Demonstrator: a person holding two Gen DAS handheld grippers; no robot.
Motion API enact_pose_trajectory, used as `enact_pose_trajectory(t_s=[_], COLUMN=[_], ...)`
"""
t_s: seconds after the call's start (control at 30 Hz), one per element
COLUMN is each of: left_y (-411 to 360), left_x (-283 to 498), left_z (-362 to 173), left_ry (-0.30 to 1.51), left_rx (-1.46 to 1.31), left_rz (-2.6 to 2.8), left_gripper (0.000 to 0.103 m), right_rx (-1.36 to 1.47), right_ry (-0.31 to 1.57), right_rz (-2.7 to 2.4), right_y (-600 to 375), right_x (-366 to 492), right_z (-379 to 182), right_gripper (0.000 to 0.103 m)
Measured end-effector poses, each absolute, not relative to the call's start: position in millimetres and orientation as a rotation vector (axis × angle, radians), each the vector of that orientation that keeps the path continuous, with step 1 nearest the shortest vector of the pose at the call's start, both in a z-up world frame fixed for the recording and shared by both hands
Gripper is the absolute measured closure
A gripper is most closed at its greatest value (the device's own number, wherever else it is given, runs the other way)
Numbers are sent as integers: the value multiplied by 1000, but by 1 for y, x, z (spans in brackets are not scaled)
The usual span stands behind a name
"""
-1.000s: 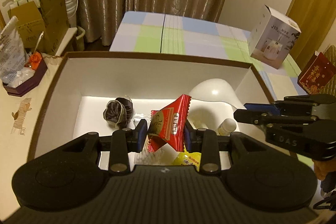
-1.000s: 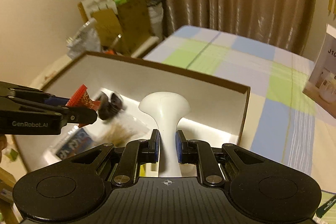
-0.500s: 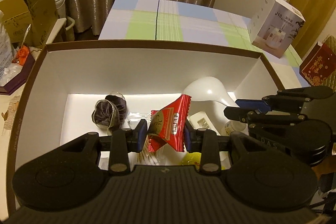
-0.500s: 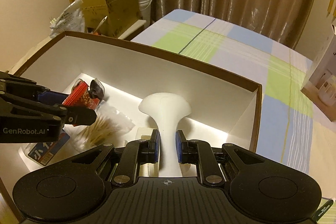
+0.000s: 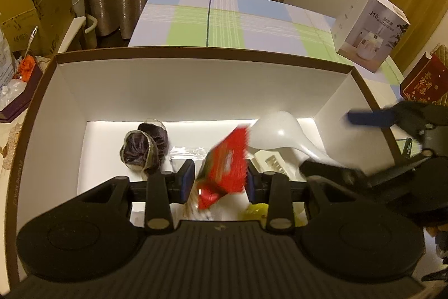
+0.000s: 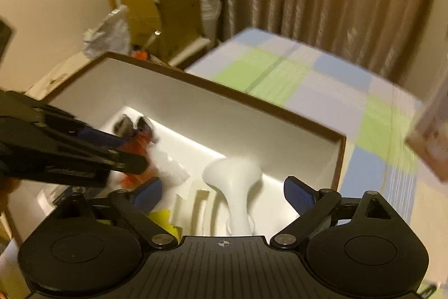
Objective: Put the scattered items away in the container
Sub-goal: 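Open the left tool over the box while the right tool releases the spoon, then withdraw both tools from the box toward the white tube and green tube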
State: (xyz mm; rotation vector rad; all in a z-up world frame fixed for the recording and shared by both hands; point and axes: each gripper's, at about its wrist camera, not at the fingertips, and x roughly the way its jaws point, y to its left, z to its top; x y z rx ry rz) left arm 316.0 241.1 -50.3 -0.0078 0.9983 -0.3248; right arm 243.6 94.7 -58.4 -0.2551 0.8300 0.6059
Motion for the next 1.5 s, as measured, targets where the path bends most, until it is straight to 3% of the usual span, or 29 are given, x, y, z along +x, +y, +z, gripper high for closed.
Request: enact_pose_trajectory(t_s=[0.07, 0.13, 0.37, 0.43, 0.7, 0.8, 0.87, 0.97, 1.5], left_y=[239, 237, 237, 238, 242, 243, 245, 249, 241], left_x=[316, 315, 307, 302, 274, 262, 254, 240, 158], left_z=[-50, -48, -44, -42, -24, -14, -6, 5, 23], left_ry=[998, 994, 1004, 1007, 998, 975, 958, 936, 914], left_rx=[-7, -4, -3, 2, 13, 28, 26, 14, -13], left_rz=[-327, -327, -303, -286, -222, -188, -173, -151, -79], left_gripper=[65, 54, 39, 26, 10, 9, 7, 3, 1], right_rx=[-266, -283, -304, -305, -276, -251, -243, -244, -322], right_ry=[837, 839, 834, 838, 826, 826, 821, 800, 719], right_rz=[617, 622, 655, 662, 658, 662, 665, 670, 658], right_y=[94, 91, 83, 81, 70, 64, 60, 54, 25], right_x=[241, 237, 222, 218, 200, 192, 185, 172, 100], right_z=[-56, -55, -48, -46, -35, -27, -22, -13, 3], right_gripper=[8, 8, 8, 7, 7, 7, 0, 0, 0])
